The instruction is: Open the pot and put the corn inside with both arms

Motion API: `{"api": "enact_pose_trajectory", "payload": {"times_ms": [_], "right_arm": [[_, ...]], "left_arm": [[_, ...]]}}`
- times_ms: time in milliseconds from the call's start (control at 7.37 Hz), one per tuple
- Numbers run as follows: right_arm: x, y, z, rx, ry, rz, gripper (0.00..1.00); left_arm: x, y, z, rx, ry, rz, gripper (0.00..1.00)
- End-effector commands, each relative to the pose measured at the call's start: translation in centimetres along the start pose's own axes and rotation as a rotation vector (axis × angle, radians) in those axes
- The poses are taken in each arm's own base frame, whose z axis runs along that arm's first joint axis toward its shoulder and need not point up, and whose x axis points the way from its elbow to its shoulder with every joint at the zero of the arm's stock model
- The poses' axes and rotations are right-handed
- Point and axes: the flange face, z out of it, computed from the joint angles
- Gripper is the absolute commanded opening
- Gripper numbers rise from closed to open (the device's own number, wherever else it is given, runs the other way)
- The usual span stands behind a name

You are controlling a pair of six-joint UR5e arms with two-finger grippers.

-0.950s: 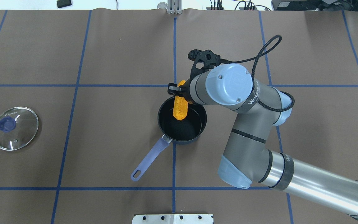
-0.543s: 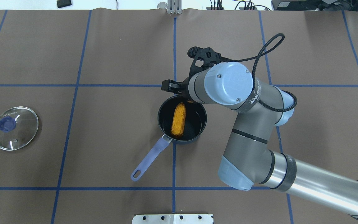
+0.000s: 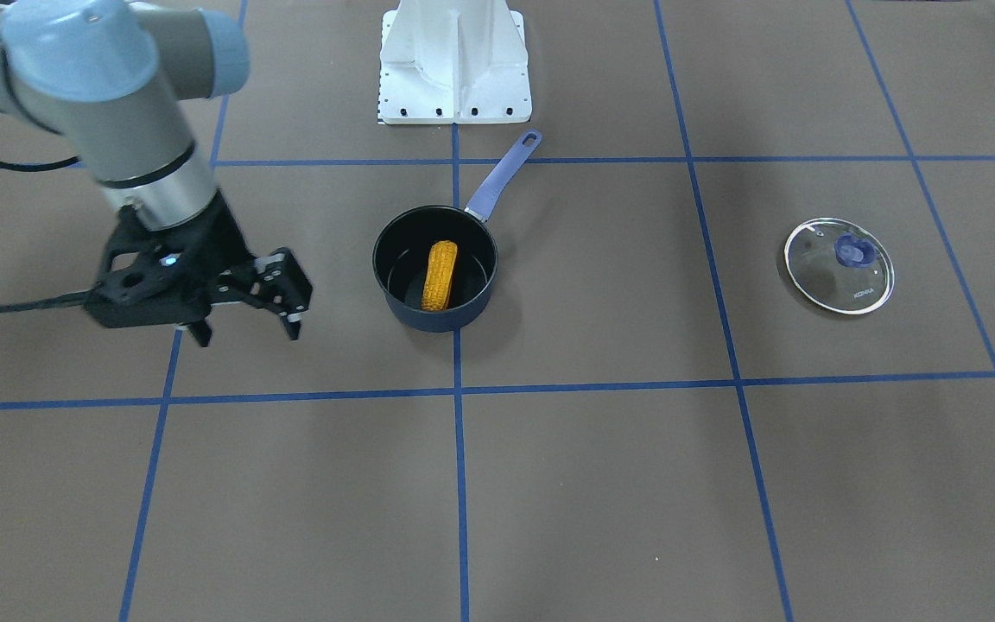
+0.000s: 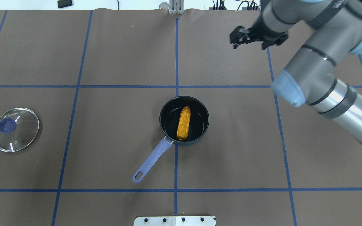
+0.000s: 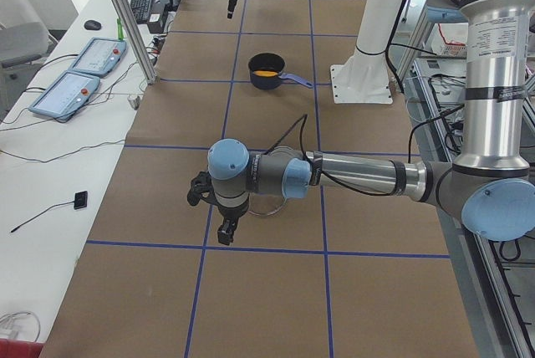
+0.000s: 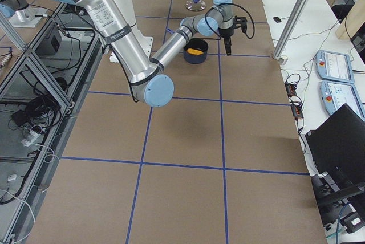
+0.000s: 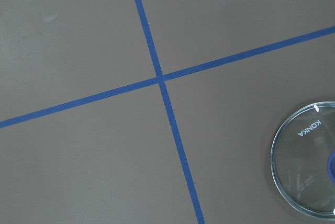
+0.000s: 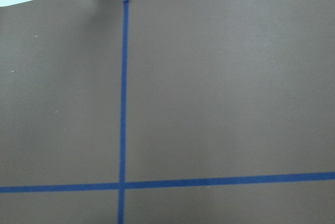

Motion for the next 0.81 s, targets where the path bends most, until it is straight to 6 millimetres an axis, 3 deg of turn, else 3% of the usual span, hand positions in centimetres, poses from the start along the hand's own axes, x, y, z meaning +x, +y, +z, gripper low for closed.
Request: {"api": "enact_pose_trajectory", "payload": {"times_ms": [0,136,271,407,543,679], "right_arm": [[18.9,-2.1,-0.3,-0.077,0.094,-0.117,1.0],[26.0,-0.7,-1.4,-0.114,0.073,-0.142,1.0],[33.1,2.1,-2.0,-0.154,0.048,-0.148,1.0],[38.0,4.6,-2.5,-0.17,0.058,-0.114,1.0],[41.6,6.9,-2.9,-0.182,0.072,-0.057,1.0],[43.7,8.0,-3.3,-0.191,0.08,-0.035,1.0]], "left_arm": [[-0.3,-0.2,0.3,-0.013,0.011,-0.054,0.99],[-0.2,0.3,0.6,-0.014,0.041,-0.097,0.99],[-0.2,0.5,0.5,-0.012,0.041,-0.088,0.99],[-0.3,1.1,0.6,-0.014,0.032,-0.086,0.99],[-0.4,2.0,0.8,-0.019,0.033,-0.089,0.99],[-0.1,2.4,0.6,-0.016,0.031,-0.086,0.99]]}}
